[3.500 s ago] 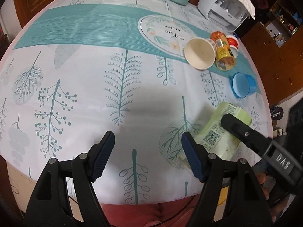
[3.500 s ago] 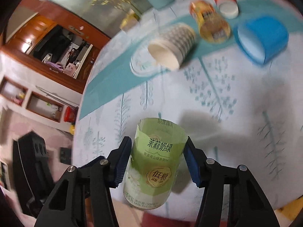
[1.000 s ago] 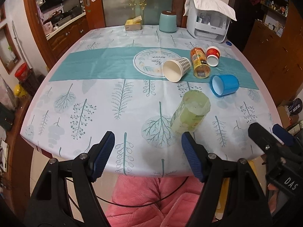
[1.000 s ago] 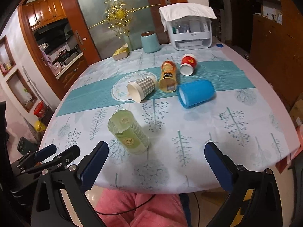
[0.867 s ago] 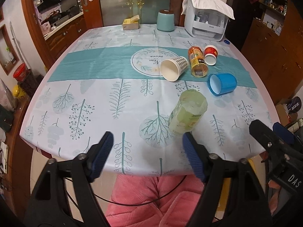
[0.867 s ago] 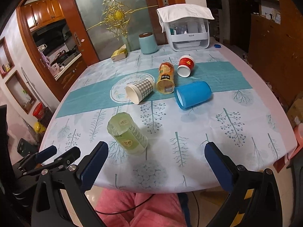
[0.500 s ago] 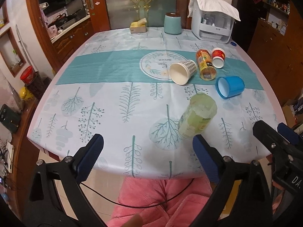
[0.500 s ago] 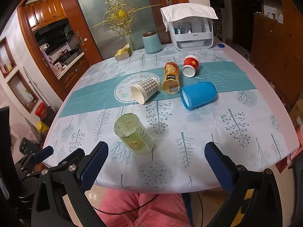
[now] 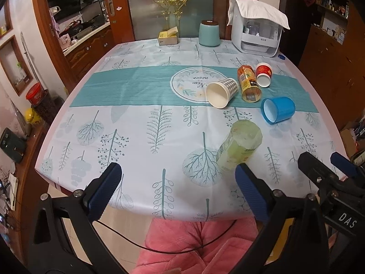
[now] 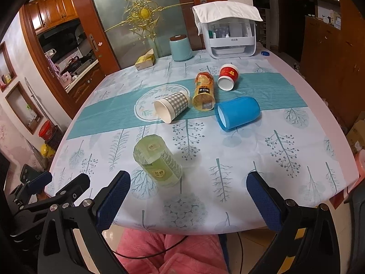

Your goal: Flip cup upright

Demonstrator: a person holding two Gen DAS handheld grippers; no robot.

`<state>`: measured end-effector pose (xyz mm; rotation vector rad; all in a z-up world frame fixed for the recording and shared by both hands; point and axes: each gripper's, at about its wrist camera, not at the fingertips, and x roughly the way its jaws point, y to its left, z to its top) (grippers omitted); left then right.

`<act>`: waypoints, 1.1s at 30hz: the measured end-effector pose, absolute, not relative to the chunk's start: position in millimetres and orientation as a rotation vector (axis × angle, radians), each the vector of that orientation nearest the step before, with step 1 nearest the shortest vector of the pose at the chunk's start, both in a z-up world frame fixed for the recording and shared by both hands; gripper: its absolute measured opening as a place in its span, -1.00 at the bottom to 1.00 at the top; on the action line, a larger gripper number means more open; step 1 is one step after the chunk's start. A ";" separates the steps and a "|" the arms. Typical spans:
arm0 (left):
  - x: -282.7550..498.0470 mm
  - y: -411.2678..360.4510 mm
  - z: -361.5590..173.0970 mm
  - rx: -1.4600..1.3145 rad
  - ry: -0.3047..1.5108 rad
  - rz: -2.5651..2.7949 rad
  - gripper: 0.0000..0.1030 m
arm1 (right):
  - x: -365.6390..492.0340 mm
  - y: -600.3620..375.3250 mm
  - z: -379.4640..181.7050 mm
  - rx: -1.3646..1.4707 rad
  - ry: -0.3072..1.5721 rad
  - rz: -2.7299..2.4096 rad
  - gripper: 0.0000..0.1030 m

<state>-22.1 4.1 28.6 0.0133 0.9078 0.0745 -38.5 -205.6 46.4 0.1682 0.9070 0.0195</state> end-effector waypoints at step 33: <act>-15.2 0.7 24.8 0.013 0.905 0.077 0.93 | -39.7 -201.0 46.0 0.143 0.885 0.040 0.99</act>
